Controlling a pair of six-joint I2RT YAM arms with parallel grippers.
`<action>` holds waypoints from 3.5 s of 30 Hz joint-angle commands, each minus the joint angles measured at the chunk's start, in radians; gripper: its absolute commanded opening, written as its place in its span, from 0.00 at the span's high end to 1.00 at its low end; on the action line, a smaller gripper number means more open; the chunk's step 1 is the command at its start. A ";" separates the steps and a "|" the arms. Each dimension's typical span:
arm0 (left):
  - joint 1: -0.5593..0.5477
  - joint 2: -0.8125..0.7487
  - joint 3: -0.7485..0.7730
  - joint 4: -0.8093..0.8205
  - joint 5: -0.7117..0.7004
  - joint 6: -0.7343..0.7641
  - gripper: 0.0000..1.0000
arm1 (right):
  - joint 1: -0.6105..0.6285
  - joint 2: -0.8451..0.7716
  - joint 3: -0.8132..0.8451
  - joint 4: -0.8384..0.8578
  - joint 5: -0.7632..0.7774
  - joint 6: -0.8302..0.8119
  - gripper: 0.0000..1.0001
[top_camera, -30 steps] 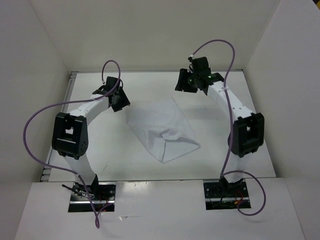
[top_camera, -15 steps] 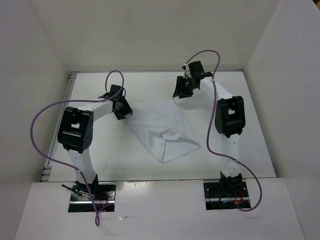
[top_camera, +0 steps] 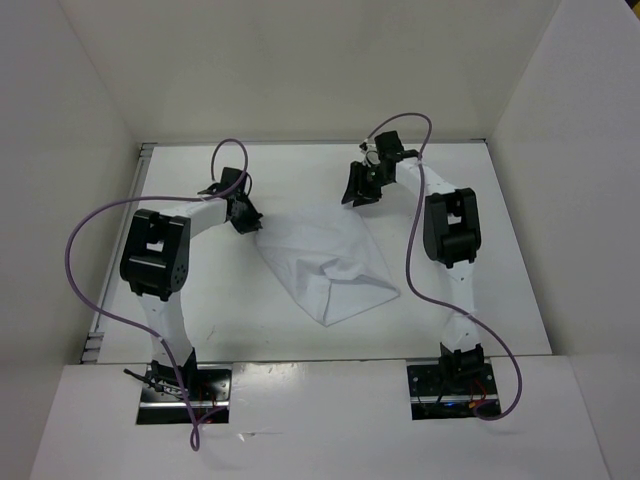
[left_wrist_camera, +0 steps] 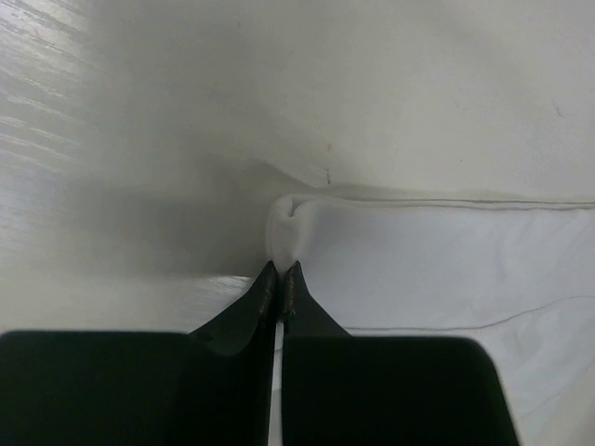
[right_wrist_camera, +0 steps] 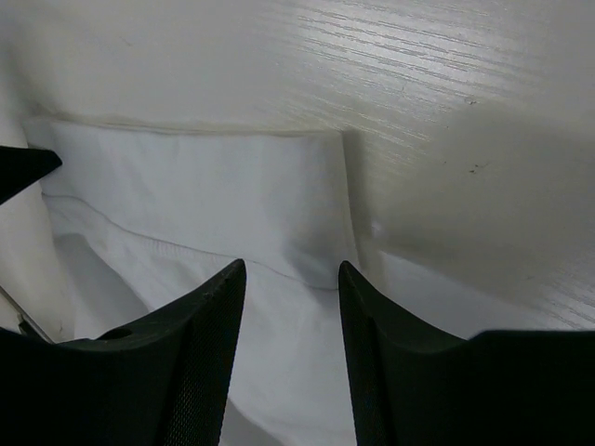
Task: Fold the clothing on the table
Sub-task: Flatten the skirt out
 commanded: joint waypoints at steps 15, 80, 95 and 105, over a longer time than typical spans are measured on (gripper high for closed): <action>0.002 0.047 0.005 -0.038 0.046 -0.001 1.00 | 0.003 0.033 0.082 0.053 0.103 -0.007 0.50; 0.093 -0.196 0.731 -0.176 0.506 0.439 1.00 | -0.065 -0.732 0.093 -0.144 0.299 0.089 1.00; 0.082 -0.845 0.220 -0.104 0.664 0.315 1.00 | -0.004 -1.246 -0.317 -0.199 0.172 0.150 1.00; 0.091 -0.648 0.081 -0.021 0.620 0.327 1.00 | -0.025 -1.132 -0.533 -0.042 0.158 0.182 1.00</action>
